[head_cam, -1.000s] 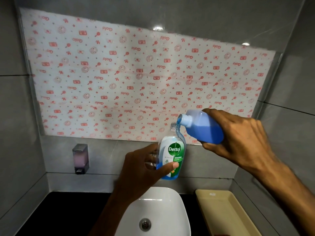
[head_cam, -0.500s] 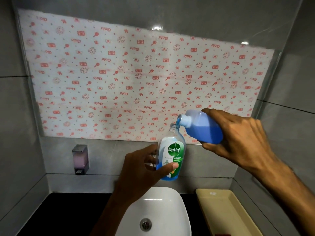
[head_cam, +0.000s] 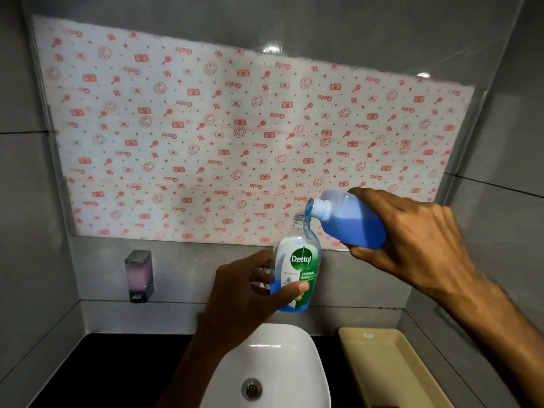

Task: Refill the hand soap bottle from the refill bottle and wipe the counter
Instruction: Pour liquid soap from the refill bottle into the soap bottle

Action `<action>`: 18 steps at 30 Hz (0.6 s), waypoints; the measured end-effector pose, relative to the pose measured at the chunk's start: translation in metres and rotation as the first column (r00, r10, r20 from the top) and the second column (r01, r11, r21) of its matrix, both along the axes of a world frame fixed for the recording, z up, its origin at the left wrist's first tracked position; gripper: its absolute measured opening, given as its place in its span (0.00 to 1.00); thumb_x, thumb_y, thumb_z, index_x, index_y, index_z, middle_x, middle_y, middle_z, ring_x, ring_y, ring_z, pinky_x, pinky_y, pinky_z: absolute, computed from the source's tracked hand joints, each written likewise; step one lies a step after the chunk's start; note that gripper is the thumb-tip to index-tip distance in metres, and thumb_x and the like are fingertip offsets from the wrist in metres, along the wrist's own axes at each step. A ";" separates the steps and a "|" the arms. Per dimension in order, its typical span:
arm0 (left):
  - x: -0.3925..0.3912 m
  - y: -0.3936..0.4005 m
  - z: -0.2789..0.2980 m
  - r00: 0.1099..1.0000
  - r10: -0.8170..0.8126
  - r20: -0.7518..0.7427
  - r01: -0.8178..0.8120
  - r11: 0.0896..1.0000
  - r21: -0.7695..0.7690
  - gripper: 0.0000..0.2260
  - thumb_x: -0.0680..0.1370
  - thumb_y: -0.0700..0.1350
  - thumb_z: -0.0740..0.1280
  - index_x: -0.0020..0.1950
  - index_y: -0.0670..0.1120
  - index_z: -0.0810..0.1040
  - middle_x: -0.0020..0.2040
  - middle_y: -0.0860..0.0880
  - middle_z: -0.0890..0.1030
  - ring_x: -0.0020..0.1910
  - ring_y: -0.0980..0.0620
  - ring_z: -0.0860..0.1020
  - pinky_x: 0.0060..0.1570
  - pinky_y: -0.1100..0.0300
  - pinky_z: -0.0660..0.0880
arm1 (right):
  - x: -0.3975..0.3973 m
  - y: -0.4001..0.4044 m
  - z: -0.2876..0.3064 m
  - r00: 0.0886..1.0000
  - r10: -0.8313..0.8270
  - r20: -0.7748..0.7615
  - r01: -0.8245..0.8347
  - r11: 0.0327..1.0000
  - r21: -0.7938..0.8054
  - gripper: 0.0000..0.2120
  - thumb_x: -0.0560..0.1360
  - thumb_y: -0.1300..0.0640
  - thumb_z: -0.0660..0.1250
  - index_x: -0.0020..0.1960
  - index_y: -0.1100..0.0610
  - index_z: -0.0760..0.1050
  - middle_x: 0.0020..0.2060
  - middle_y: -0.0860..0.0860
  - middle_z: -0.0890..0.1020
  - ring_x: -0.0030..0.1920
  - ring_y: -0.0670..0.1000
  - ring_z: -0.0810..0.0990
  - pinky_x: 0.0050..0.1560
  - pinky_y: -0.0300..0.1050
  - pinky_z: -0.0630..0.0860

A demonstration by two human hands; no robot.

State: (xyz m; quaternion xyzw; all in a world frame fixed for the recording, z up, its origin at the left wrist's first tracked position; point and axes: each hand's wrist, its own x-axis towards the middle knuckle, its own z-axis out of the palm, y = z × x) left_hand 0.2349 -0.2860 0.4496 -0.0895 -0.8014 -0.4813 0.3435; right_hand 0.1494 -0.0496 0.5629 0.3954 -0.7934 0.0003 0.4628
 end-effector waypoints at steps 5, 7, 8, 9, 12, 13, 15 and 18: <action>0.000 0.000 0.001 1.000 0.002 -0.007 -0.003 1.000 -0.011 0.19 0.65 0.67 0.72 0.53 0.66 0.74 0.47 0.78 0.80 0.50 0.68 0.83 0.40 0.71 0.81 | 0.001 -0.001 0.001 1.000 0.004 -0.004 -0.004 1.000 0.004 0.40 0.59 0.46 0.84 0.65 0.60 0.76 0.46 0.58 0.87 0.36 0.62 0.85 0.33 0.56 0.84; 0.001 0.000 0.002 1.000 0.004 -0.011 -0.005 1.000 -0.017 0.19 0.65 0.68 0.72 0.53 0.66 0.74 0.46 0.79 0.79 0.50 0.69 0.83 0.40 0.72 0.80 | 0.002 -0.001 0.002 1.000 0.004 -0.010 -0.004 1.000 0.004 0.40 0.59 0.46 0.84 0.65 0.61 0.77 0.46 0.59 0.87 0.36 0.62 0.85 0.34 0.57 0.84; 0.001 0.000 0.003 1.000 0.005 -0.013 -0.006 1.000 -0.020 0.19 0.65 0.68 0.71 0.53 0.67 0.74 0.46 0.79 0.79 0.50 0.69 0.83 0.40 0.72 0.80 | 0.002 -0.001 0.002 1.000 0.006 -0.012 -0.006 1.000 0.003 0.40 0.59 0.46 0.84 0.65 0.61 0.77 0.47 0.59 0.87 0.36 0.62 0.85 0.34 0.57 0.84; 0.002 0.000 0.003 1.000 0.006 -0.016 -0.006 1.000 -0.022 0.19 0.65 0.68 0.71 0.53 0.67 0.74 0.46 0.79 0.79 0.50 0.69 0.83 0.40 0.72 0.80 | 0.003 -0.001 0.003 1.000 0.008 -0.013 -0.008 1.000 0.003 0.40 0.58 0.46 0.85 0.65 0.61 0.77 0.47 0.59 0.87 0.37 0.62 0.85 0.34 0.57 0.84; 0.002 -0.001 0.004 1.000 0.005 -0.028 -0.006 1.000 -0.026 0.19 0.65 0.67 0.72 0.53 0.66 0.74 0.45 0.76 0.80 0.50 0.68 0.83 0.40 0.71 0.81 | 0.004 -0.001 0.003 1.000 0.009 -0.014 -0.009 1.000 0.007 0.40 0.59 0.46 0.85 0.65 0.61 0.77 0.47 0.59 0.87 0.37 0.63 0.85 0.34 0.58 0.84; 0.002 -0.001 0.004 0.999 0.005 -0.035 -0.006 1.000 -0.026 0.19 0.65 0.67 0.72 0.53 0.66 0.74 0.46 0.74 0.80 0.50 0.68 0.83 0.40 0.71 0.81 | 0.004 -0.002 0.003 1.000 0.010 -0.011 -0.009 1.000 0.008 0.40 0.59 0.46 0.85 0.65 0.61 0.77 0.47 0.59 0.87 0.37 0.63 0.85 0.35 0.58 0.84; 0.003 0.000 0.004 0.999 0.008 -0.041 -0.009 1.000 -0.025 0.19 0.65 0.67 0.72 0.53 0.66 0.74 0.47 0.73 0.80 0.50 0.68 0.83 0.40 0.71 0.81 | 0.004 -0.002 0.003 1.000 0.011 -0.012 -0.011 1.000 0.008 0.40 0.59 0.46 0.85 0.65 0.61 0.77 0.47 0.59 0.87 0.37 0.62 0.85 0.35 0.58 0.84; 0.003 0.000 0.004 0.999 0.011 -0.032 -0.011 1.000 -0.026 0.19 0.65 0.67 0.72 0.52 0.66 0.74 0.46 0.78 0.80 0.49 0.69 0.82 0.40 0.73 0.80 | 0.005 -0.002 0.003 1.000 0.007 -0.018 -0.007 1.000 0.006 0.40 0.58 0.46 0.84 0.65 0.61 0.77 0.47 0.59 0.87 0.36 0.62 0.85 0.35 0.57 0.84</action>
